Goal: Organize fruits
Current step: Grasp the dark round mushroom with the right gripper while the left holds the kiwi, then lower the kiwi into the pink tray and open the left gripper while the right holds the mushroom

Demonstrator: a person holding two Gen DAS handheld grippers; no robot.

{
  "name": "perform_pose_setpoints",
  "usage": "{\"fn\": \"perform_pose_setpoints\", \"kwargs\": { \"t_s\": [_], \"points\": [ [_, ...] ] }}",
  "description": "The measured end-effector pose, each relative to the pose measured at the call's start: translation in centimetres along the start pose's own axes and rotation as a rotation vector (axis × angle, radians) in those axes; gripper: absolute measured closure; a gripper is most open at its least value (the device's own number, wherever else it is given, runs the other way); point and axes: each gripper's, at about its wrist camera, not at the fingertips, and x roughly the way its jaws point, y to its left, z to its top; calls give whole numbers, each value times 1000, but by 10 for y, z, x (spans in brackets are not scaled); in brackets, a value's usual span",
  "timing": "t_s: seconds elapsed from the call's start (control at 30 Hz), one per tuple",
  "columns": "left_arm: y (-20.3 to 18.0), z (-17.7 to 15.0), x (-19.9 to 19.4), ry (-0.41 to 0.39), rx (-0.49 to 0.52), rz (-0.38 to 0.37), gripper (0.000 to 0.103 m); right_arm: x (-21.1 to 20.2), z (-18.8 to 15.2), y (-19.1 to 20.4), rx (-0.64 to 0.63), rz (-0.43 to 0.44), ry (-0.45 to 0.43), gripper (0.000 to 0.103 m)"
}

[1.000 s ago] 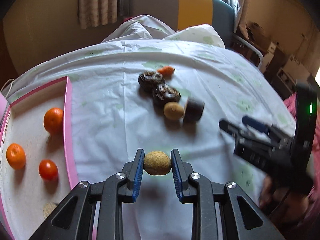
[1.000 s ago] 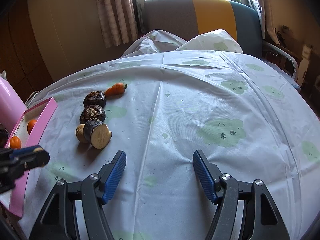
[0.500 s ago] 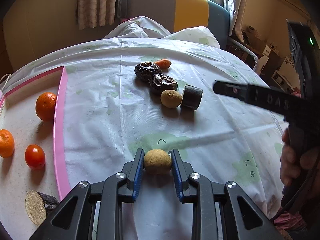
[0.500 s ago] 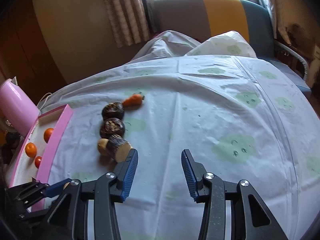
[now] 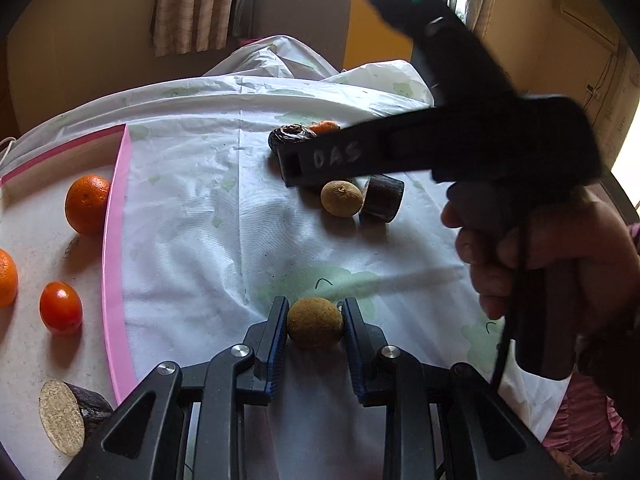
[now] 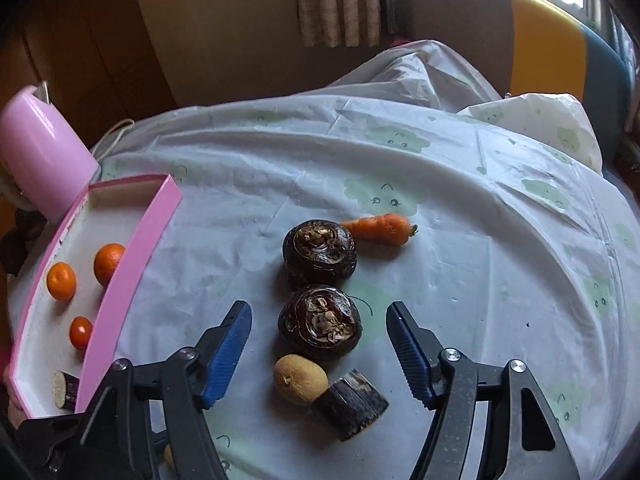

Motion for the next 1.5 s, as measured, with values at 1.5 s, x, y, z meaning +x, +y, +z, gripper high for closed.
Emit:
{"fn": "perform_pose_setpoints", "kwargs": {
  "t_s": [1.5],
  "points": [
    [56, 27, -94, -161, -156, 95, 77, -53, -94, -74, 218, -280, -143, 57]
  ]
}}
